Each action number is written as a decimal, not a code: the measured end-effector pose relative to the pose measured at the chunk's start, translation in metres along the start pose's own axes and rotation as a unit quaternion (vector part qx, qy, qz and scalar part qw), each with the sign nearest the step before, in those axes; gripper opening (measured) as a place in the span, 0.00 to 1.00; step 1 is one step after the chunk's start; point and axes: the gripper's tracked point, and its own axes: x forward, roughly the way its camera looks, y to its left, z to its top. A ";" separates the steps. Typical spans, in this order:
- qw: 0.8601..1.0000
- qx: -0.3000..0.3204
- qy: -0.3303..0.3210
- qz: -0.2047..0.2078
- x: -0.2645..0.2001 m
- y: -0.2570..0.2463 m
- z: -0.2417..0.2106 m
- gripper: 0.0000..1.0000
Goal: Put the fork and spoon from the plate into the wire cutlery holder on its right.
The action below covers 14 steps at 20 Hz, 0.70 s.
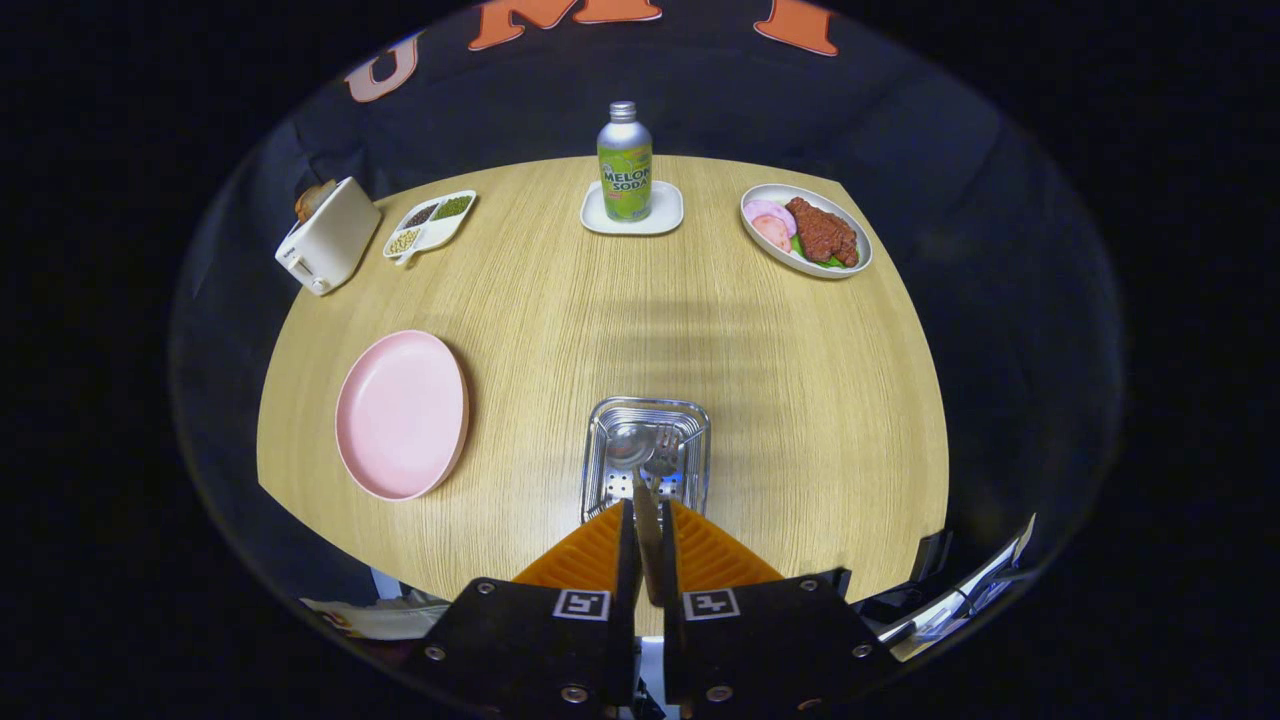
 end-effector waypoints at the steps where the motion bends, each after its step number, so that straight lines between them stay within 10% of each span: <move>1: 1.000 0.009 -0.010 -0.003 0.000 -0.002 0.004 0.18; 9: 0.985 0.015 -0.166 -0.042 -0.043 -0.024 0.056 0.99; 14: 0.938 0.016 -0.341 -0.053 -0.112 -0.024 0.097 0.99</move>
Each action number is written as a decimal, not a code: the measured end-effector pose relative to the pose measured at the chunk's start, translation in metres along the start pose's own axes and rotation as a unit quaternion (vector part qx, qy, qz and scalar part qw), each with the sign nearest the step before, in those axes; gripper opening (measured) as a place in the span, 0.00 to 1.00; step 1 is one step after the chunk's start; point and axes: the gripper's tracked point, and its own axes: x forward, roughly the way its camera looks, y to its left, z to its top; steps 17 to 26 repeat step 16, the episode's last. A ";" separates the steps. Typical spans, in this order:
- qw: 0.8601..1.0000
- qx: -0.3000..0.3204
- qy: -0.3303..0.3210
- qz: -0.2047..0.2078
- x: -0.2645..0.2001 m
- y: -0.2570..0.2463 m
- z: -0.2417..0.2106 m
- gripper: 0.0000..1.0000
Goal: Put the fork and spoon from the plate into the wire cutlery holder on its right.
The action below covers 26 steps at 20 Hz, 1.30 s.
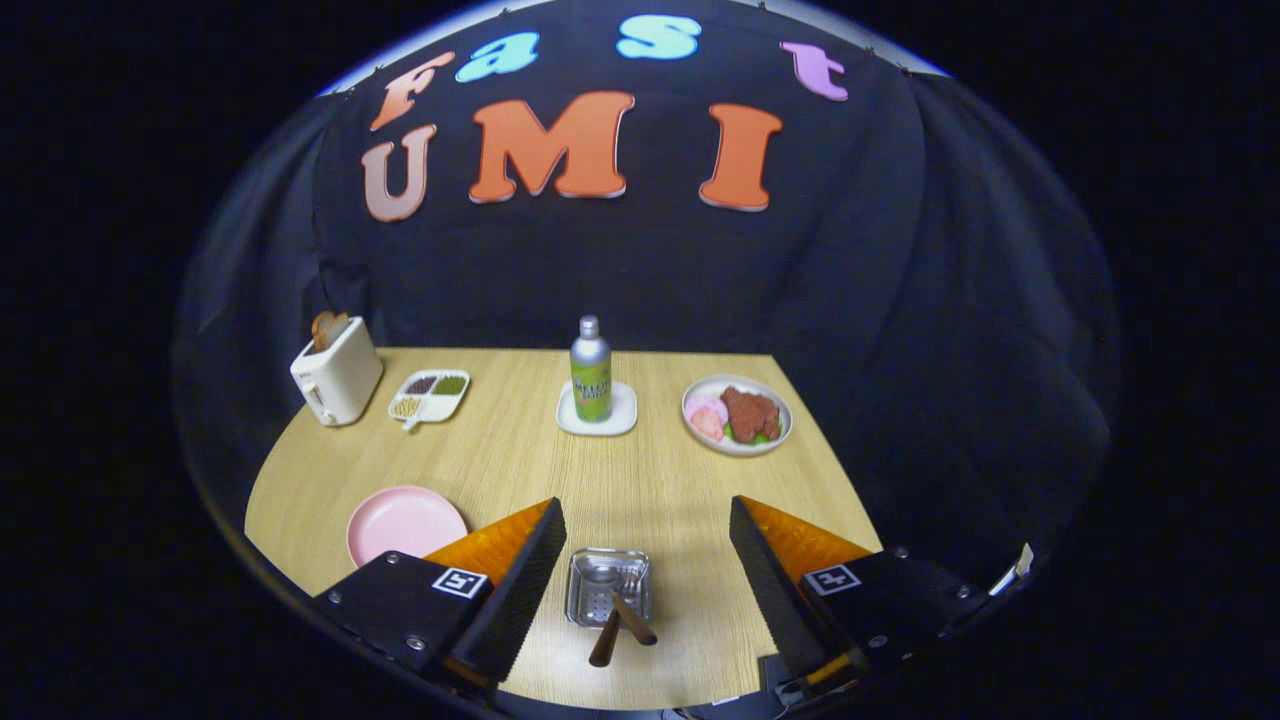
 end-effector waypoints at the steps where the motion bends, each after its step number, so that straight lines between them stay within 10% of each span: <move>1: 0.999 0.000 -0.033 -0.002 -0.012 -0.001 0.011 0.99; 8: 0.983 0.054 -0.174 0.025 -0.076 0.002 0.027 0.98; 26: 0.974 0.096 -0.206 0.016 -0.084 -0.032 0.006 0.98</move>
